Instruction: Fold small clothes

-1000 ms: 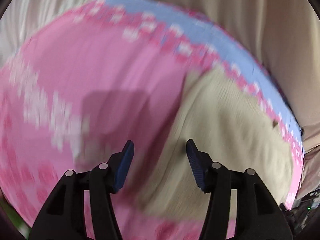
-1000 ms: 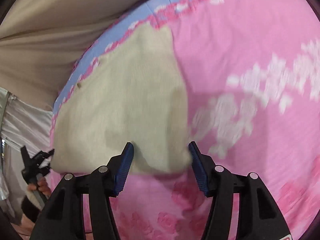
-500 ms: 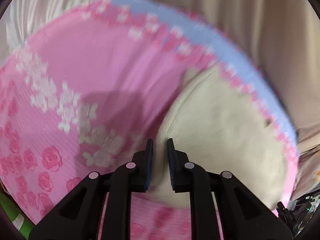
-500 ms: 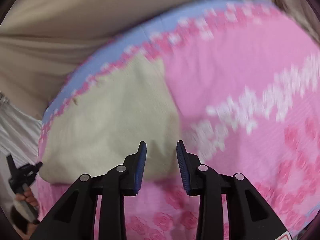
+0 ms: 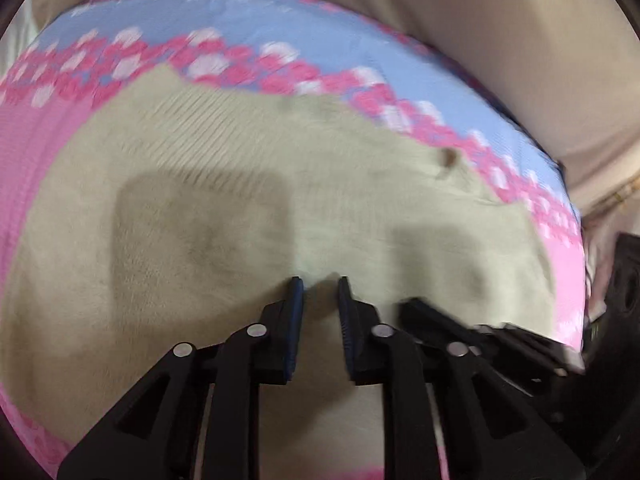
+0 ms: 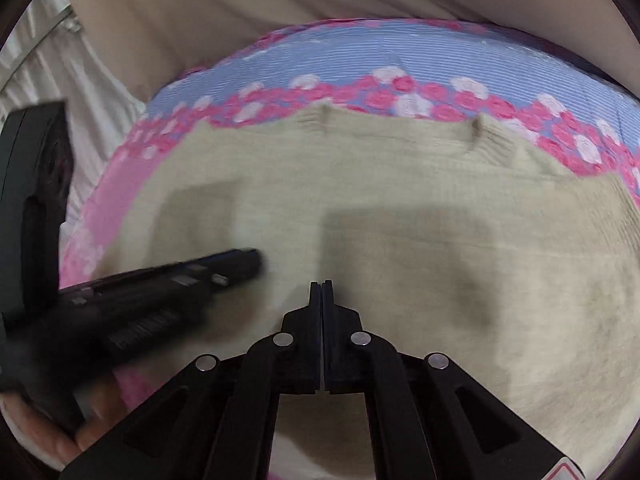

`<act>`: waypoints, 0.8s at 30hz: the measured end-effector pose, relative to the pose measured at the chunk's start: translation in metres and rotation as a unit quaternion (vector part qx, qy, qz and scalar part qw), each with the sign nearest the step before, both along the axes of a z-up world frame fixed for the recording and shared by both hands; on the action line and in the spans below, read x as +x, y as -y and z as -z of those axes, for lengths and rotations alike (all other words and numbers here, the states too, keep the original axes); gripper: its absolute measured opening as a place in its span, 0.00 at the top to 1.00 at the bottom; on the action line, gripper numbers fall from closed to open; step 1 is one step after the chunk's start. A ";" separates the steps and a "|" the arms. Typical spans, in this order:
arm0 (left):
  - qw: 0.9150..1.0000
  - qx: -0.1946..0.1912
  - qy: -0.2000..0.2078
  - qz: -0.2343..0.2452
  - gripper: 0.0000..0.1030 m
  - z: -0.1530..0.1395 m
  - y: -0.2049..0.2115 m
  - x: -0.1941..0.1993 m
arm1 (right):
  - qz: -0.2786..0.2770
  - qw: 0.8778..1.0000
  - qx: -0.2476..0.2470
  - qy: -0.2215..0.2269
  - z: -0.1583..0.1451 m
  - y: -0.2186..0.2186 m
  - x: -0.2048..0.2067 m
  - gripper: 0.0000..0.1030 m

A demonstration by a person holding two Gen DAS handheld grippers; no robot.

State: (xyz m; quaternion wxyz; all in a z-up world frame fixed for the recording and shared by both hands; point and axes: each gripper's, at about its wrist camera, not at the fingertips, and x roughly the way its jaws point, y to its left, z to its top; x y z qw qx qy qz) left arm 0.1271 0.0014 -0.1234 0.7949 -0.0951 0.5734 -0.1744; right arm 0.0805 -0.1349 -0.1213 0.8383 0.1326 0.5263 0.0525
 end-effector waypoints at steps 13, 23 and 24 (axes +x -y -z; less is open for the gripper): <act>0.985 -0.155 0.005 -0.078 0.99 0.024 -0.112 0.029 | 0.217 0.973 0.075 0.035 0.017 0.208 -0.072 1.00; 0.996 -0.020 0.040 -0.072 0.89 0.002 -0.109 0.040 | 0.175 0.984 -0.006 0.008 -0.008 0.175 -0.037 0.98; 0.996 -0.026 0.045 -0.070 0.87 0.007 -0.112 0.043 | 0.177 0.984 -0.008 -0.021 0.008 0.183 -0.033 1.00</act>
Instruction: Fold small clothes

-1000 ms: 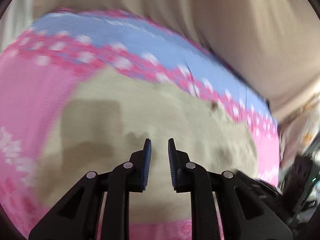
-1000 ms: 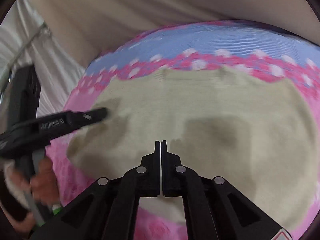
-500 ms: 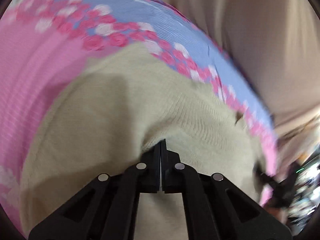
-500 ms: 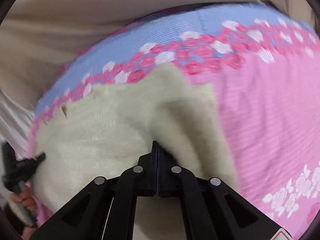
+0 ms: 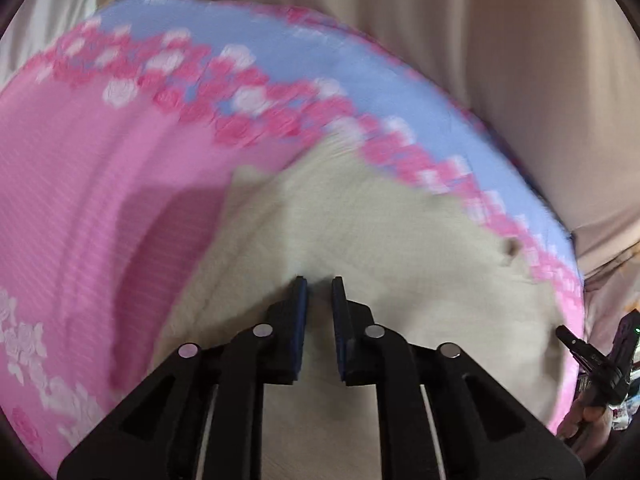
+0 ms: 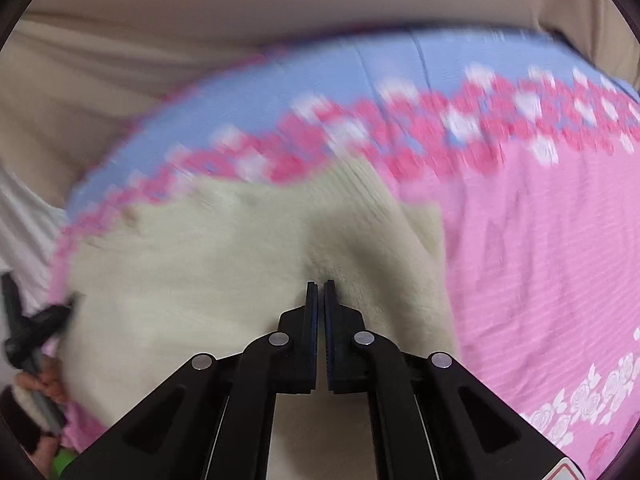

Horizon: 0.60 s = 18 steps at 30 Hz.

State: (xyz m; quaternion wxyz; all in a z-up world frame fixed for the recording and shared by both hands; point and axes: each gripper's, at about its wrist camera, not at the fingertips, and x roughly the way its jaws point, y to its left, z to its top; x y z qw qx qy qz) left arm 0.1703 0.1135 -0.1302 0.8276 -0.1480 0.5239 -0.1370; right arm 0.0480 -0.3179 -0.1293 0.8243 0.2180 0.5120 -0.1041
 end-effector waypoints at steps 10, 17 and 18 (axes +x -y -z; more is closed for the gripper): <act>0.998 0.055 0.016 -0.021 0.65 -0.011 -0.020 -0.012 | 0.015 1.000 -0.006 0.024 -0.008 0.014 -0.026 0.96; 0.994 -0.001 0.007 -0.109 0.44 -0.036 -0.064 -0.049 | 0.059 0.995 0.011 0.081 -0.057 0.022 -0.093 0.74; 0.994 -0.005 -0.001 -0.109 0.44 -0.034 -0.067 -0.052 | 0.054 0.995 0.013 0.081 -0.058 0.014 -0.097 0.76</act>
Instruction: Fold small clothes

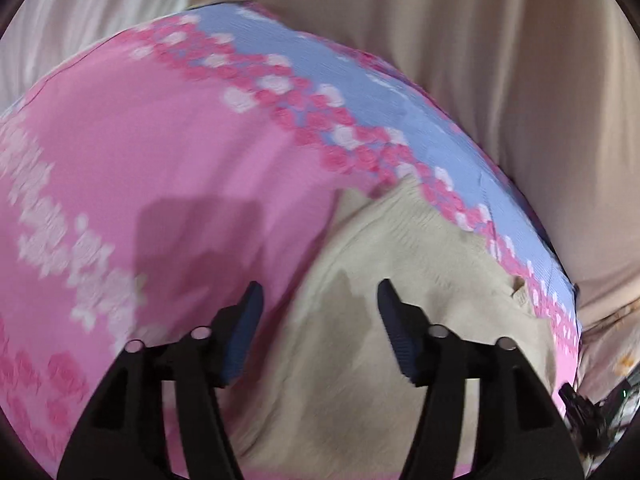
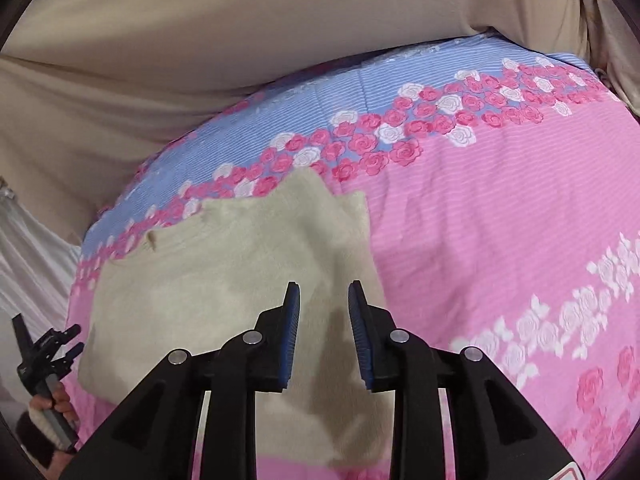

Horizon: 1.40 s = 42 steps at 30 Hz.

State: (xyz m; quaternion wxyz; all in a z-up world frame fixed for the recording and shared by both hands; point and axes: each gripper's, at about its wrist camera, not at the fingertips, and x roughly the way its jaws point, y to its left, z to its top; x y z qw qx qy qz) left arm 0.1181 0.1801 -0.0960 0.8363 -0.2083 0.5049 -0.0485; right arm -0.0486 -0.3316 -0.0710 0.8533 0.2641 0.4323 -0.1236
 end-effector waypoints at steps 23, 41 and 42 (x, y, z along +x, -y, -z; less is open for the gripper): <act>0.974 -0.216 0.008 0.072 0.89 -0.039 0.046 -0.001 | -0.240 0.961 -0.032 -0.131 0.059 -0.191 0.188 1.00; 0.940 -0.202 0.024 0.275 0.88 -0.108 0.286 -0.043 | -0.151 0.971 0.183 -0.029 0.055 -0.059 0.128 0.98; 0.940 -0.196 0.019 0.279 0.88 -0.105 0.297 -0.044 | -0.126 0.974 0.186 -0.015 0.050 -0.034 0.105 0.92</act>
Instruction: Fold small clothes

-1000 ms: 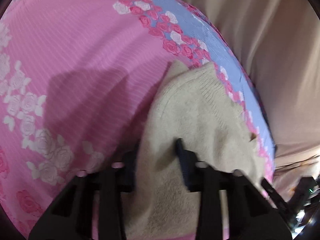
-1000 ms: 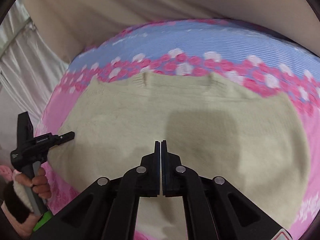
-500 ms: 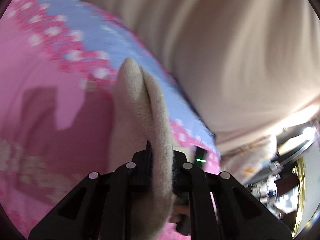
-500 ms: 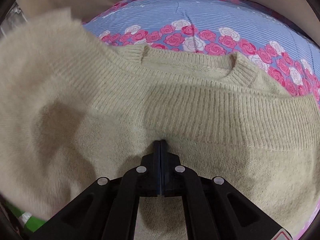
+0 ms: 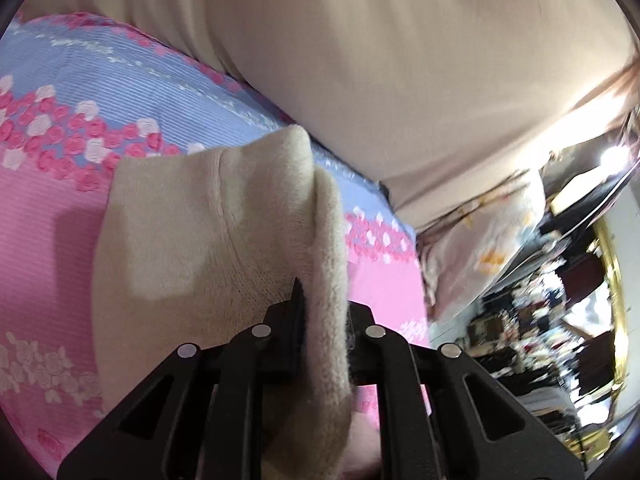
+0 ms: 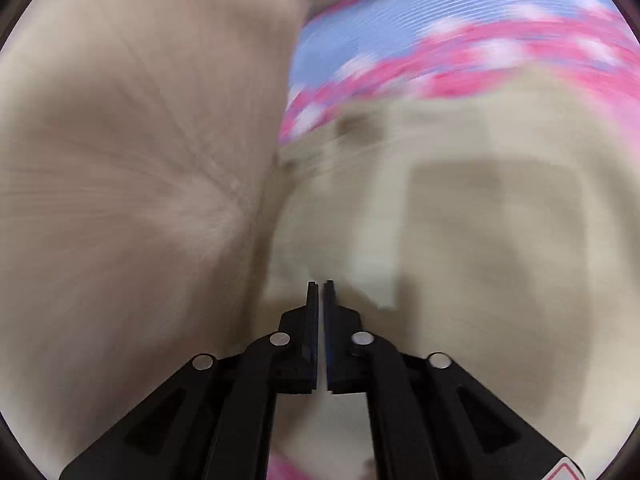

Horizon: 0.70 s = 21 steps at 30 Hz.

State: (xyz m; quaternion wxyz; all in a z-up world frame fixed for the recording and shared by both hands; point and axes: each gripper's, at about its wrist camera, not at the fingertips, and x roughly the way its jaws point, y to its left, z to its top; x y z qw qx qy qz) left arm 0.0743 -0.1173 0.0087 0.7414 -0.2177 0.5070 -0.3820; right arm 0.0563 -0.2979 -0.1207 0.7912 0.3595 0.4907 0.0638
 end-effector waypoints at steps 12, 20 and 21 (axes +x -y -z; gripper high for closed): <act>0.985 0.166 -0.011 0.048 0.79 0.095 0.110 -0.046 | 0.128 0.991 0.014 0.029 -0.024 0.114 -0.131 0.86; 0.975 0.155 0.157 0.029 0.25 0.011 0.047 -0.096 | 0.104 0.993 0.025 0.050 -0.049 0.085 -0.116 0.43; 0.972 0.164 0.163 0.026 0.25 0.010 0.041 -0.097 | 0.097 0.994 0.025 0.043 -0.046 0.080 -0.107 0.42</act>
